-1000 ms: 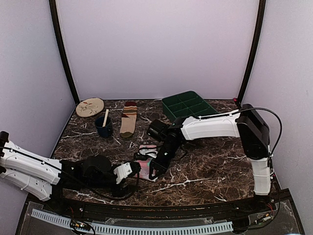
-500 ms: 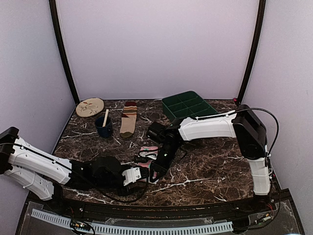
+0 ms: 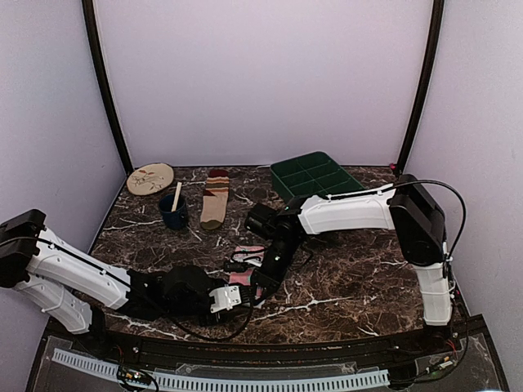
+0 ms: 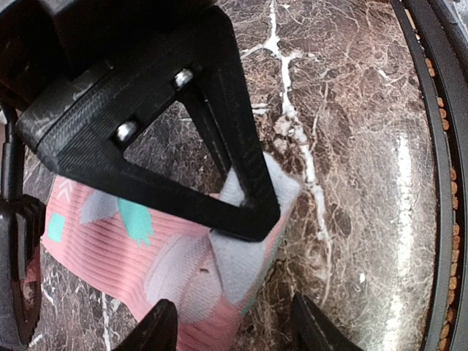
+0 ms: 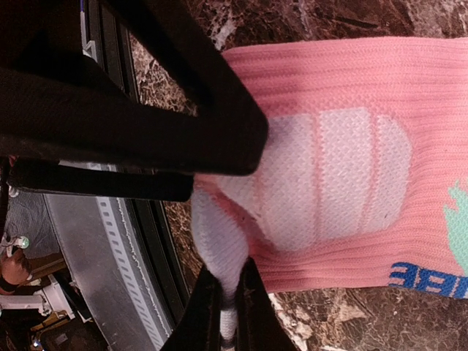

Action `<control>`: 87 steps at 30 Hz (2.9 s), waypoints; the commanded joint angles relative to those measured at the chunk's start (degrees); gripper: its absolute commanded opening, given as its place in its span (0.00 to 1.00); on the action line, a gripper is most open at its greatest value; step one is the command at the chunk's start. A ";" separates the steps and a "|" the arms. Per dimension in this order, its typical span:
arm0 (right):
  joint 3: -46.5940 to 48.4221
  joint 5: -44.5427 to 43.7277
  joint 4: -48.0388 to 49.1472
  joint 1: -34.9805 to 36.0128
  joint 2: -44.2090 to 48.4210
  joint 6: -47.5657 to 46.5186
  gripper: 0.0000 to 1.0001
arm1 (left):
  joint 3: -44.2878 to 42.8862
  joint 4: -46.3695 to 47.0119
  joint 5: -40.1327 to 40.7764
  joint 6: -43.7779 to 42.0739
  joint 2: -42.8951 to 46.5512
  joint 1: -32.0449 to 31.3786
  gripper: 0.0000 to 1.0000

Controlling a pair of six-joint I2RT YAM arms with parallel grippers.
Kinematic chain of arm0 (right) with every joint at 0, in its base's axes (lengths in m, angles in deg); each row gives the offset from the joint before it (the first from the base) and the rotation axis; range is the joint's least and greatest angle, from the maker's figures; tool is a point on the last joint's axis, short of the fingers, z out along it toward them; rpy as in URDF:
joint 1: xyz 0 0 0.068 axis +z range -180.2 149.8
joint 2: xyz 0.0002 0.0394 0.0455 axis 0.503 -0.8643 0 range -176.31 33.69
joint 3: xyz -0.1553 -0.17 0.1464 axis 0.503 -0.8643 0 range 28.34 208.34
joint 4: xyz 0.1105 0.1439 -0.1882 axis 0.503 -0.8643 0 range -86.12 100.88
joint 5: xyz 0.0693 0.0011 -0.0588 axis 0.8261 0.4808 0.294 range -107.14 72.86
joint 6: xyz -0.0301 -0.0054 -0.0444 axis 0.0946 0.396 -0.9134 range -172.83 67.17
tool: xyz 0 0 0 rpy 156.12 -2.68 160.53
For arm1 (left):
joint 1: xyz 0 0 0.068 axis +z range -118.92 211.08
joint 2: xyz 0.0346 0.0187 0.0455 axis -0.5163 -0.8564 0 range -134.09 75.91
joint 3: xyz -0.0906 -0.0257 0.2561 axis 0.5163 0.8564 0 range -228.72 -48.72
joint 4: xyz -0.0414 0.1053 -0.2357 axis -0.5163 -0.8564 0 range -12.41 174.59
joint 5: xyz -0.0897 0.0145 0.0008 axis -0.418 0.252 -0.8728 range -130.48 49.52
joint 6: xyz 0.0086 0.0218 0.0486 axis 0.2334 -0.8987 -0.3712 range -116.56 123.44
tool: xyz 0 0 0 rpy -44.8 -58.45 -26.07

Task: Roll the socks
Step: Roll the sock at the center of the board.

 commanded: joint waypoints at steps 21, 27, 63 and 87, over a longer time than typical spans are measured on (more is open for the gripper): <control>0.27 1.41 -1.32 -0.80 0.24 -0.73 0.00 | -3.33 -3.43 -1.54 -2.00 -0.94 -0.18 0.10; 0.39 0.24 -1.19 -0.91 0.53 -0.44 0.01 | -5.54 -8.84 -4.51 0.06 -1.67 -0.16 0.00; -23.42 -8.47 30.12 -6.65 14.86 10.72 0.42 | -18.64 -27.08 -25.67 17.94 -10.70 9.99 0.00; -39.48 -30.87 44.11 2.05 28.92 5.32 0.42 | -21.01 -30.97 -46.74 29.76 -17.16 20.96 0.00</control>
